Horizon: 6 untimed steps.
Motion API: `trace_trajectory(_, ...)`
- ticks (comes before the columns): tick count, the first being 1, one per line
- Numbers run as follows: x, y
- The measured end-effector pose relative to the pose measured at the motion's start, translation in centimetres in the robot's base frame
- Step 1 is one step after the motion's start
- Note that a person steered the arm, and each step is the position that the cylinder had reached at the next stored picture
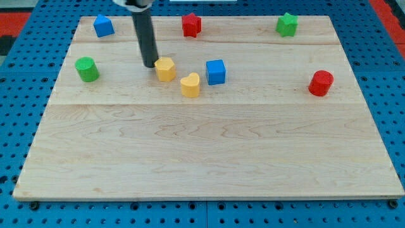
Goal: Push the yellow hexagon to the bottom right side of the board
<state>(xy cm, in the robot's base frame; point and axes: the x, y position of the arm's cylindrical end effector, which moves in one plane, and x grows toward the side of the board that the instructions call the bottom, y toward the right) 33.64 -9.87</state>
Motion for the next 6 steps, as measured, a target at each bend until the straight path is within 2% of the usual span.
trace_trajectory(1,-0.9,-0.4)
trace_trajectory(2,0.0,2.6)
trace_trajectory(4,8.7,2.0)
trace_trajectory(5,8.9,3.2)
trace_trajectory(6,6.8,1.3)
